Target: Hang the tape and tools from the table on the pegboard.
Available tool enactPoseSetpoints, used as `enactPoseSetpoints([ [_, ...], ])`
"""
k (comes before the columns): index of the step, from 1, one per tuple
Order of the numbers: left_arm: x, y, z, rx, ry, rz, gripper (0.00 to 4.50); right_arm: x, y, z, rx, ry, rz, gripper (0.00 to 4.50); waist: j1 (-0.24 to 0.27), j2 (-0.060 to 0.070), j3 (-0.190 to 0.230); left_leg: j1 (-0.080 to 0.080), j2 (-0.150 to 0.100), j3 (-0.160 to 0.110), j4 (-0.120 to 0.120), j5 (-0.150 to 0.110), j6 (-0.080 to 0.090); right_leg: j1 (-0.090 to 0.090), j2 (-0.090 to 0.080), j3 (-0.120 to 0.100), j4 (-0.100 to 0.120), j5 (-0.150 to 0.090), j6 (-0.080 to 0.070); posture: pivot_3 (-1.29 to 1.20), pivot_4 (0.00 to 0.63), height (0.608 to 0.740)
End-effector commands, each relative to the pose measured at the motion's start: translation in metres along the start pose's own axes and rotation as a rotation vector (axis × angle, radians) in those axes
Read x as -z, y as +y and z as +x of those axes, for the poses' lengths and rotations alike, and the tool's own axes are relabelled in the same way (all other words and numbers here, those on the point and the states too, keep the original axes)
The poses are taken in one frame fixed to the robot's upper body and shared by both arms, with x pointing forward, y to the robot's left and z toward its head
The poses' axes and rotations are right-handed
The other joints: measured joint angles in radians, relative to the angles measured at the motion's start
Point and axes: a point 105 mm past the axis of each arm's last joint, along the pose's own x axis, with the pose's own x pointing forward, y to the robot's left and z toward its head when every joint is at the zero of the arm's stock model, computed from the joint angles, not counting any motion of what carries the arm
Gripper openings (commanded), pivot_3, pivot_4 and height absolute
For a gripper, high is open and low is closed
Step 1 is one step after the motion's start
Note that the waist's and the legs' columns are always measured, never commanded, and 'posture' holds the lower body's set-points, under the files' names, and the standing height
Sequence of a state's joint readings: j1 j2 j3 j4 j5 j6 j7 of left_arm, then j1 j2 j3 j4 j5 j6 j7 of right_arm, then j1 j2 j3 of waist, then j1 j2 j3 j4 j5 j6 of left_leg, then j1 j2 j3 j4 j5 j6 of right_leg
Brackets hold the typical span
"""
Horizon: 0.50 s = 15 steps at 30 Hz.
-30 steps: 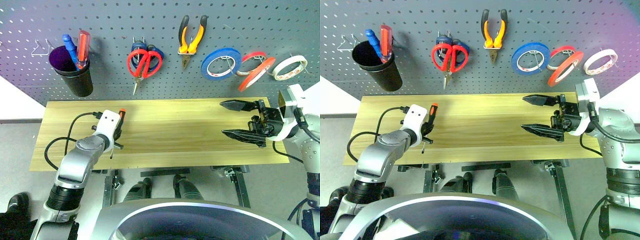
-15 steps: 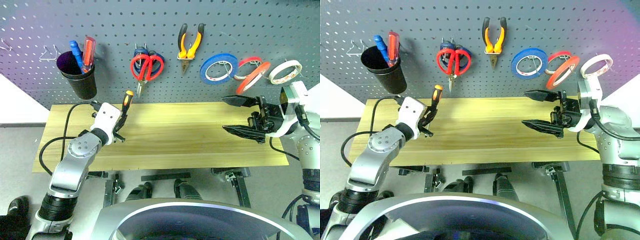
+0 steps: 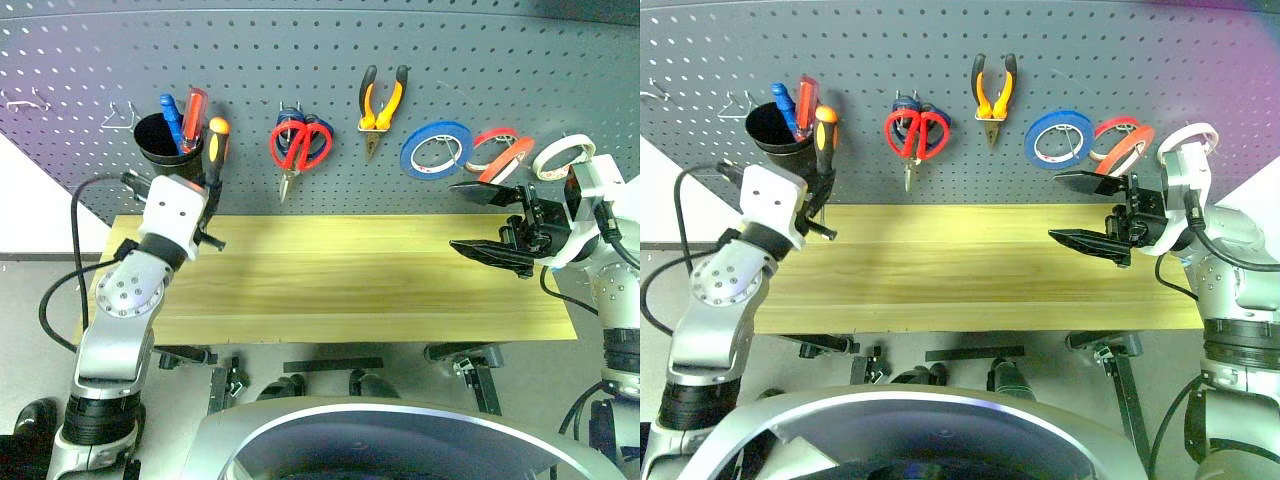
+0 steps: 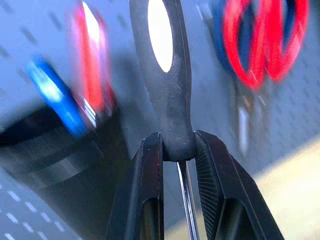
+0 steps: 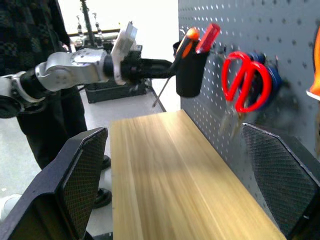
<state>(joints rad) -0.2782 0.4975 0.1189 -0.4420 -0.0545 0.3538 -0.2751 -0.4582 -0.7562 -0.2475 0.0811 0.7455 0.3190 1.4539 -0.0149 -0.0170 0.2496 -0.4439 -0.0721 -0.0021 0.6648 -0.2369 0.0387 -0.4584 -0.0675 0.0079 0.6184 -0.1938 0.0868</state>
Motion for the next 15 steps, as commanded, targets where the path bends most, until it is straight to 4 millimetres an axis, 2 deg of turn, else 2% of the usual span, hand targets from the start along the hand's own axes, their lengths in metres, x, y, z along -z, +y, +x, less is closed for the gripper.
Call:
enactPoseSetpoints([
  [1, -0.029, 0.011, 0.007, -0.033, -0.114, 0.038, 0.54, -0.014, -0.001, 0.004, -0.015, -0.058, -0.05, 4.5, 0.002, 0.0, -0.007, 0.0, 0.0, 0.0, 0.0, 0.0, 0.0, 0.0, 0.0, 0.0, 0.0, 0.0, 0.0, -0.05, 0.13, 0.74],
  [7, -0.051, 0.032, 0.023, -0.094, -0.181, 0.068, 0.54, -0.011, -0.001, 0.006, -0.017, -0.063, -0.046, 4.5, 0.004, 0.0, -0.029, 0.001, 0.0, 0.0, 0.001, 0.001, 0.0, 0.002, 0.001, 0.0, 0.0, 0.001, 0.0, -0.05, 0.112, 0.74],
  [15, -0.06, 0.06, 0.04, -0.148, -0.211, 0.09, 0.54, -0.006, -0.003, 0.007, 0.002, -0.044, -0.046, 4.5, 0.002, 0.0, -0.045, 0.002, 0.0, 0.0, 0.002, 0.002, -0.001, 0.002, 0.002, 0.001, 0.003, 0.002, -0.001, -0.06, 0.11, 0.74],
])
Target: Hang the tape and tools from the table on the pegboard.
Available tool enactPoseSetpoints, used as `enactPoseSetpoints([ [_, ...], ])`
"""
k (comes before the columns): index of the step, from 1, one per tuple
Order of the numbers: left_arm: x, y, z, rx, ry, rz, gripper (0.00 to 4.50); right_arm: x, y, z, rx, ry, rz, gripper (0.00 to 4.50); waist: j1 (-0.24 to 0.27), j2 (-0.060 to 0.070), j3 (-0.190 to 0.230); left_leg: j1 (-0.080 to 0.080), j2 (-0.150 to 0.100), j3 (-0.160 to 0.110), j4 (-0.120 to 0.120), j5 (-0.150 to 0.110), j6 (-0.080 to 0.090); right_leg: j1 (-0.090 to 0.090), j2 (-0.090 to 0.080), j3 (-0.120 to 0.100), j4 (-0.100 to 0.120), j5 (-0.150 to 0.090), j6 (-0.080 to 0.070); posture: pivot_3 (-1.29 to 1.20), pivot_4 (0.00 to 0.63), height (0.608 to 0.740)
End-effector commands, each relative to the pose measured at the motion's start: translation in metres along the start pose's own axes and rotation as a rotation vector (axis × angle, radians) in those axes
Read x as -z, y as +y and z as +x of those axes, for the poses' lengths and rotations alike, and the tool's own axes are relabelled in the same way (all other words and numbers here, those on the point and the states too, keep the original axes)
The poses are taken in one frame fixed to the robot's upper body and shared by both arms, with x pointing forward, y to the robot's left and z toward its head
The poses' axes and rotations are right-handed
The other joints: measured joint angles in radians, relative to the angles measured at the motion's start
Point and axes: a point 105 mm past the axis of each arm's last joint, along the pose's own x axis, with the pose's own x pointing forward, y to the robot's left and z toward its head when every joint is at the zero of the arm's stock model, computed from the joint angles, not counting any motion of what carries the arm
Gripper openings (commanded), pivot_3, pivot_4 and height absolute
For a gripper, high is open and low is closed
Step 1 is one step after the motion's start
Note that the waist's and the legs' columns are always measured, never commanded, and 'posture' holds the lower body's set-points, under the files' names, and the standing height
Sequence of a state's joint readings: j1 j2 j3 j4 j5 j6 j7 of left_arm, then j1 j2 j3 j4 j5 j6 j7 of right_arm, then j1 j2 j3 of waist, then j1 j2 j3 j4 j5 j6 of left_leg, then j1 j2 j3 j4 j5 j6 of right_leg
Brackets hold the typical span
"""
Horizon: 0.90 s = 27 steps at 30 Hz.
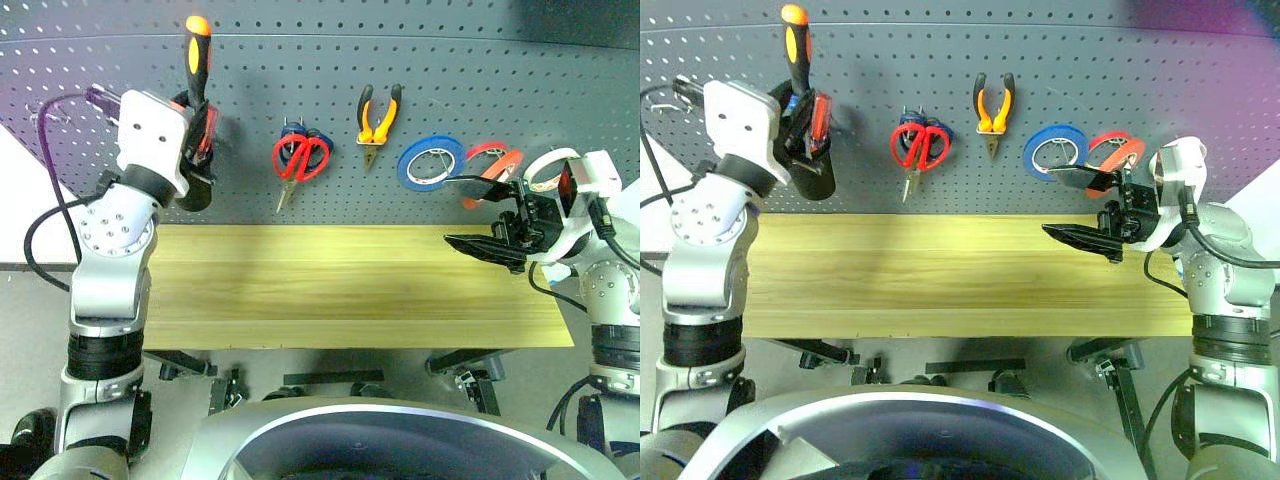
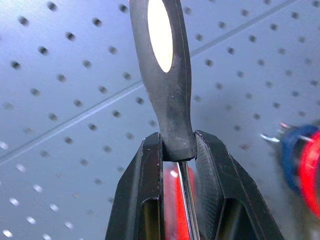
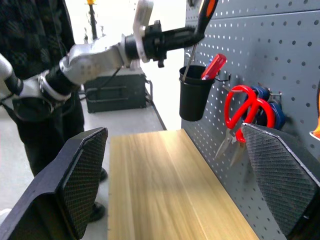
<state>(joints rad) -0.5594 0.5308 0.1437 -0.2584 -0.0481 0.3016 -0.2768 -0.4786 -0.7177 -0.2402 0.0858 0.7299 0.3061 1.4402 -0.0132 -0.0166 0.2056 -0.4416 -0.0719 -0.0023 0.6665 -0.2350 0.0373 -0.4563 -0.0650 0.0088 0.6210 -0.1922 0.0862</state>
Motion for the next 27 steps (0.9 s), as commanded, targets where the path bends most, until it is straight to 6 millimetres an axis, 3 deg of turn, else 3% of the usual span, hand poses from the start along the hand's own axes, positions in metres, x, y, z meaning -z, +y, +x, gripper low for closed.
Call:
enactPoseSetpoints([
  [1, -0.018, 0.023, 0.007, -0.062, -0.082, 0.047, 0.54, -0.006, 0.0, -0.001, 0.002, -0.017, -0.032, 4.5, 0.0, 0.0, -0.002, 0.0, 0.0, 0.0, 0.0, 0.0, -0.001, 0.0, 0.0, 0.0, 0.001, 0.0, 0.0, -0.06, 0.106, 0.74],
  [10, -0.031, 0.034, 0.03, -0.078, -0.143, 0.049, 0.54, -0.002, 0.004, -0.003, 0.016, -0.008, -0.022, 4.5, -0.001, 0.0, -0.02, 0.001, 0.0, 0.0, 0.002, 0.001, -0.001, 0.0, 0.0, 0.001, 0.004, 0.0, 0.0, -0.08, 0.099, 0.74],
  [14, -0.012, 0.038, 0.026, -0.09, -0.103, 0.06, 0.54, -0.005, 0.005, -0.005, 0.021, -0.001, -0.03, 4.5, -0.006, 0.0, -0.021, 0.003, 0.0, 0.001, 0.002, 0.001, -0.002, 0.0, 0.001, 0.002, 0.007, 0.0, -0.001, -0.09, 0.106, 0.74],
  [21, 0.024, 0.029, 0.016, -0.1, -0.032, 0.029, 0.54, -0.006, 0.005, -0.01, 0.036, 0.021, -0.027, 4.5, -0.006, 0.001, -0.021, 0.017, 0.001, 0.002, 0.001, 0.001, -0.002, 0.014, 0.0, 0.003, 0.006, 0.0, -0.001, -0.1, 0.114, 0.74],
  [27, 0.057, 0.018, 0.001, -0.106, 0.039, 0.006, 0.54, -0.011, 0.004, -0.012, 0.038, 0.038, -0.033, 4.5, -0.005, 0.001, -0.022, 0.018, 0.001, 0.002, 0.001, -0.001, -0.004, 0.015, 0.0, 0.003, 0.006, 0.0, -0.001, -0.1, 0.12, 0.74],
])
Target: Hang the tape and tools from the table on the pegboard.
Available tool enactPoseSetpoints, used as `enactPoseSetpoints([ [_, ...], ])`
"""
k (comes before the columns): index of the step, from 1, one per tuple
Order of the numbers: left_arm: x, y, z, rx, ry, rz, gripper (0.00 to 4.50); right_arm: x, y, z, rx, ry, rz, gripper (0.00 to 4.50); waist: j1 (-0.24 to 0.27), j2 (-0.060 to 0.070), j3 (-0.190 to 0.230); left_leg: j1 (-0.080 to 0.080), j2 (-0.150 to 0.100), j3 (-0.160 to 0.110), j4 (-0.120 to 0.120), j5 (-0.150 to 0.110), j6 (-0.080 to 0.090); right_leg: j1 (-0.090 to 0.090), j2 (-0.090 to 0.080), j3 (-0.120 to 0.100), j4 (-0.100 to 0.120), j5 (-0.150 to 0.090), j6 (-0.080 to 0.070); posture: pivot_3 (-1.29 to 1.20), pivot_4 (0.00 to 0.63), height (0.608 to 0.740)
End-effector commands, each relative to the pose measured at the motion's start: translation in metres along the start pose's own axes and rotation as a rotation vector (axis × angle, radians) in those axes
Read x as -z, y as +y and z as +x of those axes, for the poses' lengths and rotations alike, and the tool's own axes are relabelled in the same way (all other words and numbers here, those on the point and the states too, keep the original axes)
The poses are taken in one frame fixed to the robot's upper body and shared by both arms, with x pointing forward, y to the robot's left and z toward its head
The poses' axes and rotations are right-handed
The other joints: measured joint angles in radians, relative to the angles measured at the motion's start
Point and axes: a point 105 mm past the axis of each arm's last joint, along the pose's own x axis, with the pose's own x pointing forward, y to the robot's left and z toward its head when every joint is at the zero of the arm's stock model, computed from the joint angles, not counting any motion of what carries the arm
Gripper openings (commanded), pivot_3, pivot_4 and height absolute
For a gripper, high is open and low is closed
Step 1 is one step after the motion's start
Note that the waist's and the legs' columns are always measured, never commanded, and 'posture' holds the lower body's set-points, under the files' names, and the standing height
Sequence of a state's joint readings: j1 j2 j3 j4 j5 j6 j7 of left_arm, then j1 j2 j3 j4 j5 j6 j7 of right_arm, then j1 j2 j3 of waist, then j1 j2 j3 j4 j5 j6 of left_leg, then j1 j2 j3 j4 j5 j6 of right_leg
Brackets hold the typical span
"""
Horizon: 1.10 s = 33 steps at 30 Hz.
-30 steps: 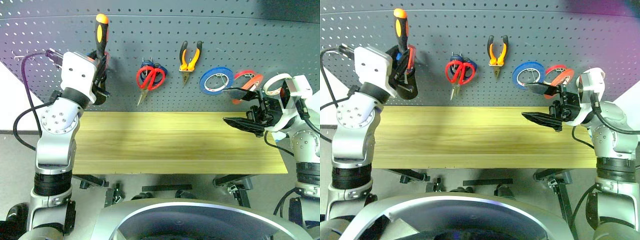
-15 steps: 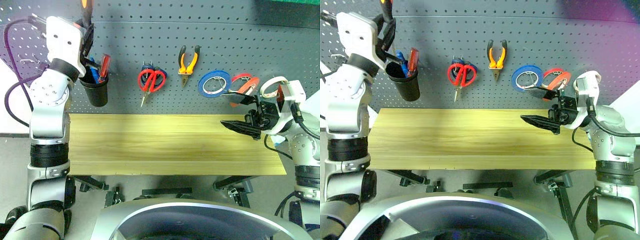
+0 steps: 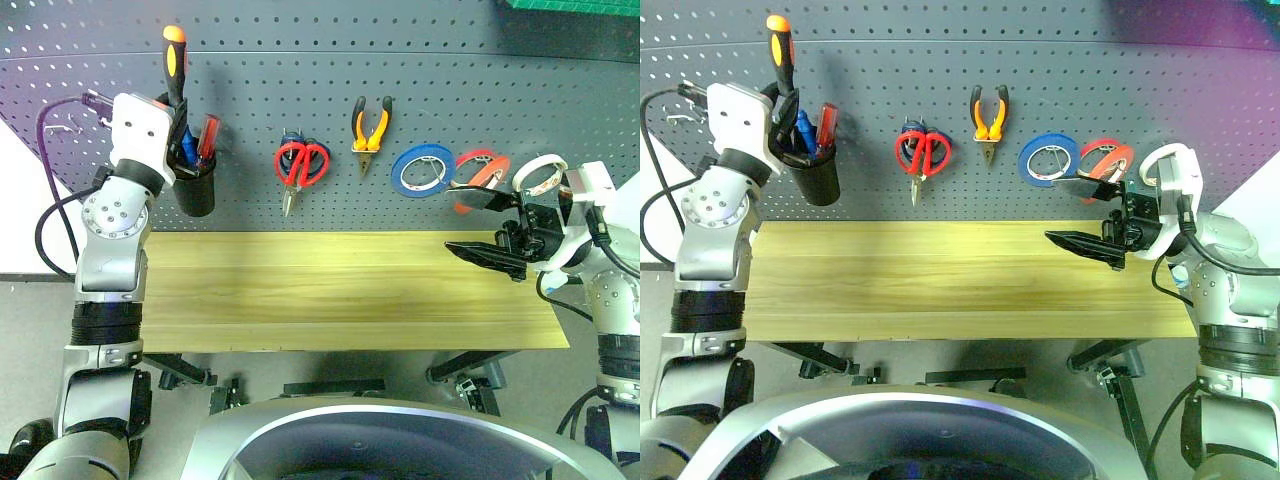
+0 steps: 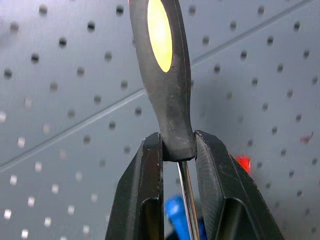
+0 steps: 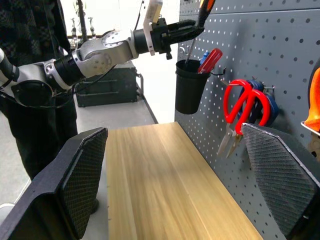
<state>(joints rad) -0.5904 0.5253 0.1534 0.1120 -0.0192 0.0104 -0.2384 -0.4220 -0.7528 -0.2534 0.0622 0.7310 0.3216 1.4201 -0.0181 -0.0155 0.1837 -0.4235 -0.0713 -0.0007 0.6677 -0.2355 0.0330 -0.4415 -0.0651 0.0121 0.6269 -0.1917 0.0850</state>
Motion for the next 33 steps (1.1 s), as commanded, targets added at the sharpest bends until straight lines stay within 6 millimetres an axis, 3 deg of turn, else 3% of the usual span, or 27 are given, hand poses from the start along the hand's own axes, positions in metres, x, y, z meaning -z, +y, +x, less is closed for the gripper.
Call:
enactPoseSetpoints([
  [1, 0.01, 0.003, -0.007, -0.039, 0.002, -0.007, 0.54, -0.017, 0.0, -0.003, 0.001, -0.007, -0.06, 4.5, 0.0, 0.0, 0.0, 0.0, 0.0, 0.0, 0.0, 0.0, 0.0, 0.0, 0.0, 0.0, 0.0, 0.0, 0.0, -0.1, 0.123, 0.74],
  [6, 0.038, 0.001, -0.021, -0.058, 0.08, -0.021, 0.54, -0.017, -0.001, -0.004, 0.001, 0.002, -0.052, 4.5, -0.001, 0.0, 0.0, 0.0, 0.0, 0.0, 0.0, 0.0, 0.0, 0.0, 0.0, 0.0, 0.0, 0.0, 0.0, -0.09, 0.136, 0.74],
  [13, 0.047, 0.004, -0.022, -0.08, 0.115, -0.082, 0.54, -0.015, 0.0, -0.003, 0.0, 0.006, -0.041, 4.5, -0.002, 0.0, 0.0, 0.0, 0.001, 0.0, 0.0, 0.0, 0.0, 0.0, 0.0, 0.0, 0.0, 0.0, 0.0, -0.08, 0.144, 0.74],
  [14, 0.046, 0.004, -0.022, -0.08, 0.111, -0.093, 1.26, -0.015, 0.0, -0.003, 0.001, 0.005, -0.04, 4.5, -0.002, 0.0, 0.0, 0.0, 0.001, 0.0, 0.0, 0.0, 0.0, 0.0, 0.0, 0.0, 0.0, 0.0, 0.0, -0.08, 0.144, 0.74],
  [24, 0.04, 0.002, -0.023, -0.097, 0.092, -0.145, 4.37, -0.018, -0.002, -0.003, -0.001, 0.005, -0.051, 4.5, 0.001, 0.0, 0.0, 0.0, 0.001, 0.0, 0.0, 0.0, 0.0, 0.0, -0.001, 0.0, 0.0, 0.0, 0.0, -0.09, 0.144, 0.74],
  [29, 0.021, 0.004, -0.018, -0.106, 0.032, -0.15, 4.44, -0.018, -0.003, -0.003, 0.005, 0.001, -0.053, 4.5, 0.001, 0.0, 0.0, 0.0, 0.001, 0.0, 0.0, 0.0, 0.0, 0.0, -0.001, 0.0, 0.0, 0.0, 0.0, -0.08, 0.143, 0.74],
  [33, -0.01, -0.001, -0.012, -0.078, -0.055, -0.139, 4.44, -0.017, -0.005, -0.003, 0.004, -0.004, -0.05, 4.5, 0.002, 0.0, 0.0, 0.0, 0.001, 0.0, 0.0, 0.0, 0.0, 0.0, -0.001, 0.0, -0.001, 0.0, 0.0, -0.07, 0.146, 0.74],
])
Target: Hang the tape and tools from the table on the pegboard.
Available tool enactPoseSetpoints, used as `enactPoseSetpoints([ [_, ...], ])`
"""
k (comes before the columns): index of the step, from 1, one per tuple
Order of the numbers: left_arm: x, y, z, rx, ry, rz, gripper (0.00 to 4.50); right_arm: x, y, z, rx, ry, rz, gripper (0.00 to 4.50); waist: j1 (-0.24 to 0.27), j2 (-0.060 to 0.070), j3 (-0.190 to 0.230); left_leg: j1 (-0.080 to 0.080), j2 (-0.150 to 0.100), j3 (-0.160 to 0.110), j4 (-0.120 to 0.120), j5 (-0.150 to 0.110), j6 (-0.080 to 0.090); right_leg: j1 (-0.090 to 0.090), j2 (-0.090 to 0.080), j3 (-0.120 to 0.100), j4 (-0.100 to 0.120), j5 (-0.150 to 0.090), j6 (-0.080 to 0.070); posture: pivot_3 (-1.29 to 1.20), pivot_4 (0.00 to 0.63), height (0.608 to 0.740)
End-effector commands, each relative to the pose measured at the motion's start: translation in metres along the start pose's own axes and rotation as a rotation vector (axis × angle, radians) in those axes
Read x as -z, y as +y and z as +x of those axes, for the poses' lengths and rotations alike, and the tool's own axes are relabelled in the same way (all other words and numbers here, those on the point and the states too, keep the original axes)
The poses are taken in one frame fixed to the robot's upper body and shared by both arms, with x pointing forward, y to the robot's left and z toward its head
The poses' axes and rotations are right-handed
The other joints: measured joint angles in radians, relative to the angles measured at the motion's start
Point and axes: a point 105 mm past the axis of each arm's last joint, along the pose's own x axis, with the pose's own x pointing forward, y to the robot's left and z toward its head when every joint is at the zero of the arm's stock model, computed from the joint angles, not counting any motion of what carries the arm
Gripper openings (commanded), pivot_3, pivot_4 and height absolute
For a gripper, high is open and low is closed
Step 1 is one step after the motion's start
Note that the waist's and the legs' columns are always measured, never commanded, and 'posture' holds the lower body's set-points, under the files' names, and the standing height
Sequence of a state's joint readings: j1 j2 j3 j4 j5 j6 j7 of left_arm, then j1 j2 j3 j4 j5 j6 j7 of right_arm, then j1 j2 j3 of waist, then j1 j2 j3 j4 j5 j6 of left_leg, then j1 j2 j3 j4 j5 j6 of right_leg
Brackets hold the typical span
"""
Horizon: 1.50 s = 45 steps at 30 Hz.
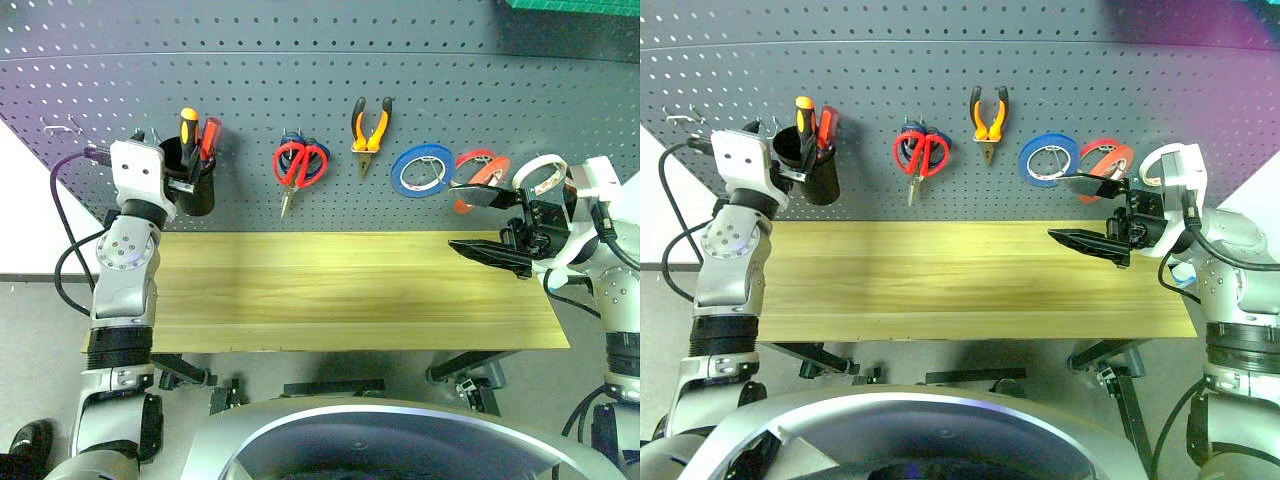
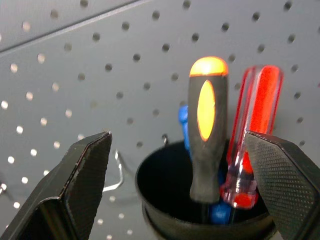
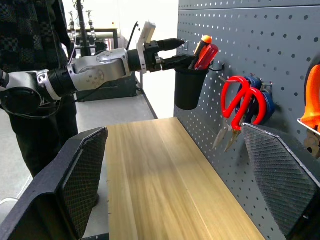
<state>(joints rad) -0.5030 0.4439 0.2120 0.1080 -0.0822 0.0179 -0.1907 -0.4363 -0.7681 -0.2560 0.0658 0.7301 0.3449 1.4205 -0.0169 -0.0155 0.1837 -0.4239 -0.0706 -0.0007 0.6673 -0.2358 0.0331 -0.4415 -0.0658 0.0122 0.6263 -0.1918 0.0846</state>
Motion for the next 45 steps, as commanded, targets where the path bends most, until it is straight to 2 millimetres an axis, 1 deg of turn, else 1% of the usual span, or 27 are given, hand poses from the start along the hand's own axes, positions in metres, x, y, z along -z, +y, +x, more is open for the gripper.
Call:
enactPoseSetpoints([
  [1, -0.047, -0.007, 0.006, 0.021, -0.145, 0.011, 4.44, -0.014, -0.002, -0.002, -0.001, -0.018, -0.055, 4.5, 0.0, 0.0, 0.0, 0.0, 0.0, 0.0, 0.0, 0.0, 0.0, 0.0, 0.0, 0.0, 0.0, 0.0, 0.0, -0.07, 0.146, 0.74],
  [3, -0.062, -0.014, 0.007, 0.05, -0.181, 0.014, 4.44, -0.012, -0.002, -0.001, -0.006, -0.019, -0.053, 4.5, 0.002, 0.0, 0.0, 0.0, 0.0, 0.0, 0.0, 0.0, 0.0, 0.0, 0.0, 0.0, -0.001, 0.0, 0.0, -0.06, 0.146, 0.74],
  [6, -0.081, -0.016, 0.009, 0.061, -0.237, 0.011, 4.44, -0.012, -0.004, 0.0, -0.005, -0.024, -0.052, 4.5, 0.003, 0.0, 0.0, 0.0, 0.0, 0.0, 0.0, 0.0, 0.0, 0.0, 0.0, 0.0, -0.001, 0.0, 0.0, -0.06, 0.144, 0.74],
  [9, -0.087, -0.023, 0.01, 0.1, -0.246, -0.028, 4.44, -0.011, -0.007, -0.001, -0.002, -0.029, -0.05, 4.5, 0.003, 0.0, 0.0, 0.0, 0.0, 0.0, 0.0, 0.0, 0.0, 0.0, 0.0, 0.0, -0.002, 0.0, 0.0, -0.05, 0.142, 0.74],
  [10, -0.089, -0.03, 0.01, 0.133, -0.248, -0.021, 4.44, -0.01, -0.007, -0.001, -0.002, -0.03, -0.05, 4.5, 0.003, 0.0, 0.0, 0.0, 0.0, 0.0, 0.0, 0.0, 0.0, 0.0, 0.0, 0.0, -0.002, 0.0, 0.0, -0.05, 0.14, 0.74],
  [11, -0.09, -0.041, 0.009, 0.193, -0.248, -0.047, 4.44, -0.01, -0.008, 0.0, -0.002, -0.032, -0.049, 4.5, 0.003, 0.0, 0.0, 0.0, 0.0, 0.0, 0.0, 0.0, 0.0, 0.0, 0.0, 0.0, -0.002, 0.0, 0.0, -0.05, 0.138, 0.74],
  [12, -0.089, -0.05, 0.008, 0.238, -0.245, -0.036, 4.44, -0.009, -0.008, 0.0, -0.003, -0.033, -0.05, 4.5, 0.003, 0.0, 0.0, 0.0, 0.0, 0.0, 0.0, 0.0, 0.0, 0.0, 0.0, 0.0, -0.002, 0.0, 0.0, -0.05, 0.137, 0.74],
  [14, -0.086, -0.067, 0.006, 0.339, -0.221, -0.107, 4.44, -0.008, -0.008, 0.001, -0.003, -0.036, -0.052, 4.5, 0.004, 0.0, 0.0, 0.0, 0.0, 0.0, -0.001, 0.0, 0.0, 0.0, 0.0, 0.0, -0.002, 0.0, 0.0, -0.06, 0.125, 0.74],
  [16, -0.088, -0.085, 0.002, 0.446, -0.221, -0.114, 4.44, -0.009, -0.009, 0.001, 0.0, -0.041, -0.056, 4.5, 0.005, 0.0, 0.0, 0.0, 0.0, 0.0, 0.0, 0.0, 0.0, 0.001, 0.0, -0.001, -0.002, 0.0, 0.0, -0.06, 0.112, 0.74],
  [19, -0.086, -0.104, -0.002, 0.576, -0.198, -0.153, 4.44, -0.009, -0.009, 0.002, 0.005, -0.049, -0.058, 4.5, 0.003, 0.001, -0.001, 0.0, 0.0, 0.0, 0.0, 0.0, 0.0, 0.001, 0.0, -0.001, -0.002, 0.0, 0.0, -0.07, 0.093, 0.74],
  [22, -0.079, -0.122, -0.009, 0.722, -0.133, -0.267, 4.44, -0.007, -0.008, 0.002, 0.015, -0.049, -0.064, 4.5, 0.001, 0.001, -0.004, 0.0, 0.0, 0.0, -0.001, 0.0, 0.0, 0.001, 0.001, -0.001, -0.002, 0.0, 0.0, -0.08, 0.073, 0.74],
  [23, -0.069, -0.13, -0.013, 0.783, -0.036, -0.362, 4.44, -0.007, -0.007, 0.002, 0.016, -0.049, -0.066, 4.5, 0.0, 0.002, -0.008, 0.0, 0.0, 0.0, -0.001, 0.0, 0.0, 0.001, 0.001, -0.001, -0.002, 0.0, 0.0, -0.09, 0.061, 0.74],
  [24, -0.062, -0.134, -0.016, 0.824, 0.022, -0.415, 4.44, -0.006, -0.007, 0.002, 0.019, -0.051, -0.066, 4.5, -0.001, 0.004, -0.013, 0.0, 0.0, 0.0, 0.0, 0.0, 0.0, 0.001, 0.001, -0.001, -0.002, 0.0, 0.0, -0.1, 0.054, 0.74],
  [25, -0.058, -0.139, -0.022, 0.872, 0.055, -0.434, 4.44, -0.005, -0.007, 0.002, 0.022, -0.055, -0.066, 4.5, -0.002, 0.005, -0.018, 0.0, 0.0, 0.0, -0.001, 0.0, 0.001, 0.001, 0.002, -0.001, -0.003, 0.0, 0.0, -0.1, 0.047, 0.74],
  [26, -0.049, -0.144, -0.029, 0.927, 0.134, -0.477, 4.44, -0.005, -0.006, 0.002, 0.023, -0.061, -0.064, 4.5, -0.003, 0.007, -0.024, 0.0, 0.0, 0.0, -0.001, 0.001, 0.003, 0.001, 0.002, -0.001, -0.003, 0.0, 0.0, -0.1, 0.041, 0.74],
  [27, -0.044, -0.148, -0.036, 0.979, 0.154, -0.478, 4.44, -0.003, -0.006, 0.003, 0.027, -0.063, -0.061, 4.5, -0.004, 0.008, -0.028, 0.0, 0.0, 0.0, -0.001, 0.001, 0.003, 0.001, 0.002, -0.001, -0.003, 0.0, 0.0, -0.11, 0.034, 0.74],
  [29, -0.034, -0.152, -0.048, 1.052, 0.23, -0.492, 4.44, 0.0, -0.004, 0.004, 0.031, -0.066, -0.057, 4.5, -0.007, 0.009, -0.041, 0.001, 0.0, 0.0, -0.001, 0.001, 0.003, 0.002, 0.003, 0.0, -0.003, 0.0, 0.0, -0.11, 0.032, 0.74],
  [31, -0.029, -0.154, -0.059, 1.118, 0.278, -0.517, 4.44, 0.007, -0.001, 0.007, 0.034, -0.062, -0.05, 4.5, -0.014, 0.009, -0.047, 0.004, 0.0, 0.0, -0.001, 0.001, 0.003, 0.005, 0.003, 0.0, -0.004, 0.0, 0.0, -0.11, 0.025, 0.74],
  [34, -0.021, -0.153, -0.068, 1.151, 0.368, -0.602, 4.44, 0.012, 0.004, 0.011, 0.032, -0.059, -0.039, 4.5, -0.025, 0.012, -0.05, 0.013, 0.001, -0.001, -0.002, 0.0, 0.0, 0.016, 0.004, -0.001, -0.009, -0.001, -0.001, -0.12, 0.031, 0.74],
  [36, -0.017, -0.151, -0.073, 1.162, 0.412, -0.661, 4.44, 0.016, 0.005, 0.011, 0.038, -0.055, -0.031, 4.5, -0.032, 0.011, -0.053, 0.014, 0.001, -0.001, -0.002, -0.001, 0.001, 0.019, 0.003, -0.001, -0.012, -0.002, -0.003, -0.12, 0.037, 0.74],
  [37, -0.011, -0.15, -0.076, 1.156, 0.44, -0.674, 4.44, 0.02, 0.006, 0.011, 0.043, -0.053, -0.022, 4.5, -0.034, 0.011, -0.054, 0.014, 0.0, -0.001, -0.002, -0.001, 0.001, 0.019, 0.003, -0.001, -0.012, -0.002, -0.003, -0.12, 0.039, 0.74],
  [40, 0.001, -0.145, -0.078, 1.114, 0.486, -0.698, 4.44, 0.029, 0.007, 0.011, 0.057, -0.049, 0.007, 4.5, -0.045, 0.012, -0.058, 0.015, 0.001, -0.001, -0.002, -0.001, 0.001, 0.019, 0.003, -0.001, -0.012, -0.002, -0.003, -0.12, 0.051, 0.74],
  [45, 0.003, -0.141, -0.08, 1.096, 0.488, -0.704, 4.44, 0.042, 0.007, 0.012, 0.088, -0.034, 0.026, 4.5, -0.053, 0.013, -0.059, 0.015, 0.001, -0.001, -0.004, -0.001, 0.001, 0.017, 0.003, 0.0, -0.01, -0.002, -0.003, -0.11, 0.057, 0.74],
])
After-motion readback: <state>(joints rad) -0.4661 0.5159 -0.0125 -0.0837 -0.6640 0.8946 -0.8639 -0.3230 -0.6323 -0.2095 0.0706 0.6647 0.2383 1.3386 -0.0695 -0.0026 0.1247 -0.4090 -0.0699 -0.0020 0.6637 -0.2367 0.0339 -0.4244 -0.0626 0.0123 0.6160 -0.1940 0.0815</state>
